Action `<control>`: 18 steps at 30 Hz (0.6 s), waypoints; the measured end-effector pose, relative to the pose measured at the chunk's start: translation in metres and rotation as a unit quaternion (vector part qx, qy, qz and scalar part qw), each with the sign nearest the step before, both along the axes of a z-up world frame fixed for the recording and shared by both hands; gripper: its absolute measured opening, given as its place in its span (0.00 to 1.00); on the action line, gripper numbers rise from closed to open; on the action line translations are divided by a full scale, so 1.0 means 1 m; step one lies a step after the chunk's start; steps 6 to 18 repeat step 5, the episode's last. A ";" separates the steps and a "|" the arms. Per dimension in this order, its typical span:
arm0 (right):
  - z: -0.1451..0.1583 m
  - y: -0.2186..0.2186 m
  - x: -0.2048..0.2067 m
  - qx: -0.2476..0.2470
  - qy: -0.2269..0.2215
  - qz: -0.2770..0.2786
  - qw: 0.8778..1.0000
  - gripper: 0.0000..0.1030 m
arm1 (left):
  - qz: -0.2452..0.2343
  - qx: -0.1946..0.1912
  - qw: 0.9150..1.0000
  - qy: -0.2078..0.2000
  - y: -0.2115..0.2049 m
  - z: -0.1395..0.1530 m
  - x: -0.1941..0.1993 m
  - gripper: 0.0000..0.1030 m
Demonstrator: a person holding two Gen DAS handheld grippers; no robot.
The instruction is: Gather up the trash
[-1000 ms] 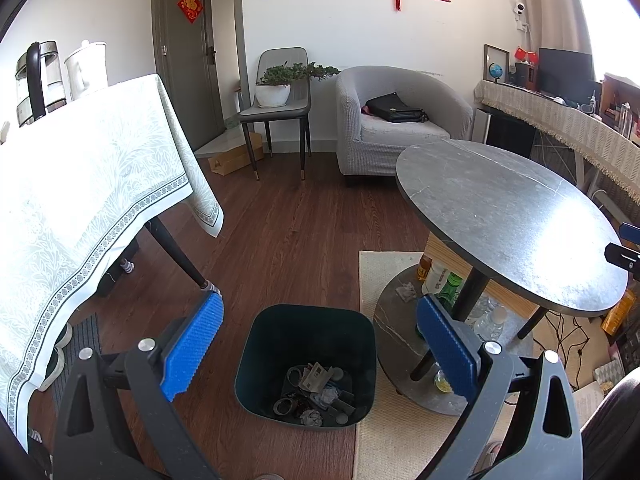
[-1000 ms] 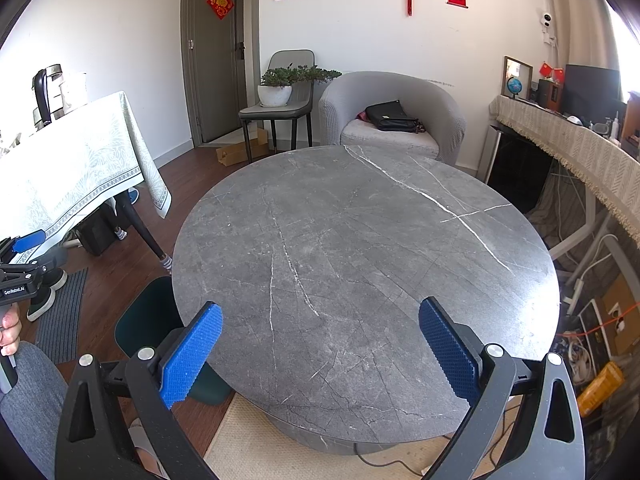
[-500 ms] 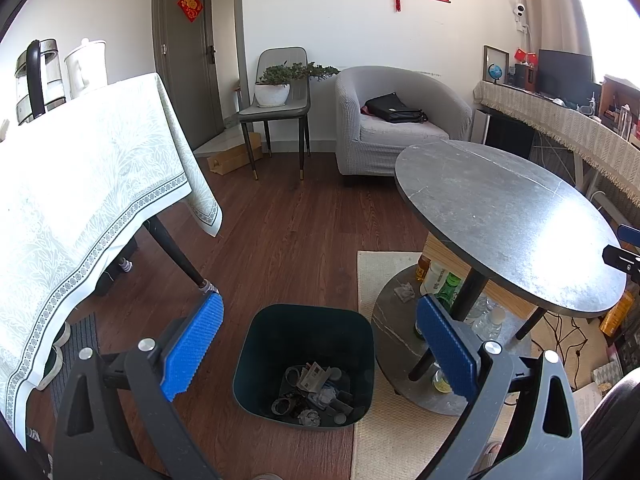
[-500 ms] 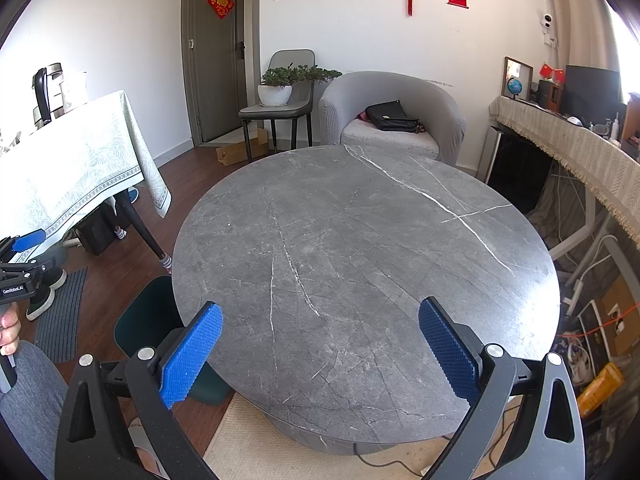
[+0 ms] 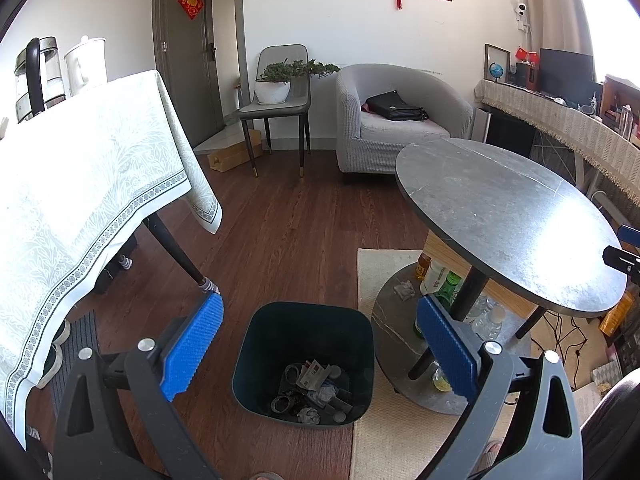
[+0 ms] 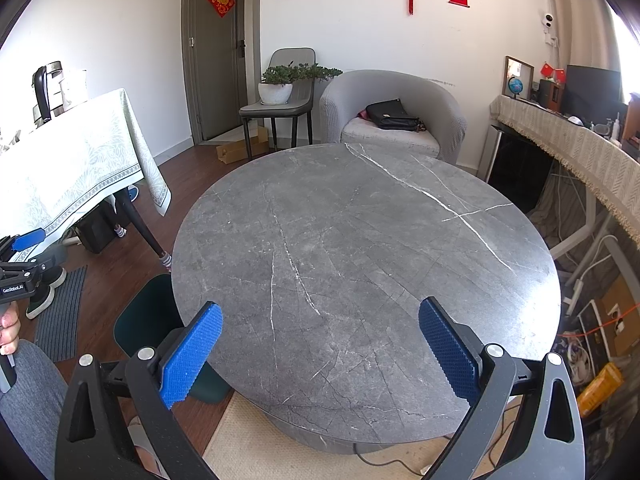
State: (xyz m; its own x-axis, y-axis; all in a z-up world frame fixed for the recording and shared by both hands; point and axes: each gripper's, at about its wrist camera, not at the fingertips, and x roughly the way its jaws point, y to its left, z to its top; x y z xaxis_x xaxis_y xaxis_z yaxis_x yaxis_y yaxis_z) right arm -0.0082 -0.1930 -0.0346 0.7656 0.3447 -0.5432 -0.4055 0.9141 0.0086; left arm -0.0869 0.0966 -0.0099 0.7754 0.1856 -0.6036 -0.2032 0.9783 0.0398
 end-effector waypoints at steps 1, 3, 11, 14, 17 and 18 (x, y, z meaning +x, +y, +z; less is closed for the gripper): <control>0.000 -0.001 0.000 0.000 0.000 0.000 1.000 0.96 | 0.000 -0.002 1.000 0.000 0.001 0.000 0.001 0.96; 0.000 0.000 0.000 0.000 0.000 0.000 1.000 0.96 | 0.001 -0.003 1.000 -0.001 0.003 0.000 0.001 0.96; 0.000 -0.001 0.000 -0.001 0.000 0.000 1.000 0.96 | 0.005 -0.003 1.000 0.000 0.004 -0.001 0.001 0.96; 0.000 -0.001 0.000 -0.001 0.000 0.000 1.000 0.96 | 0.005 -0.003 1.000 0.000 0.004 -0.001 0.001 0.96; 0.000 -0.001 0.000 -0.001 0.000 0.000 1.000 0.96 | 0.005 -0.003 1.000 0.000 0.004 -0.001 0.001 0.96; 0.000 -0.001 0.000 -0.001 0.000 0.000 1.000 0.96 | 0.005 -0.003 1.000 0.000 0.004 -0.001 0.001 0.96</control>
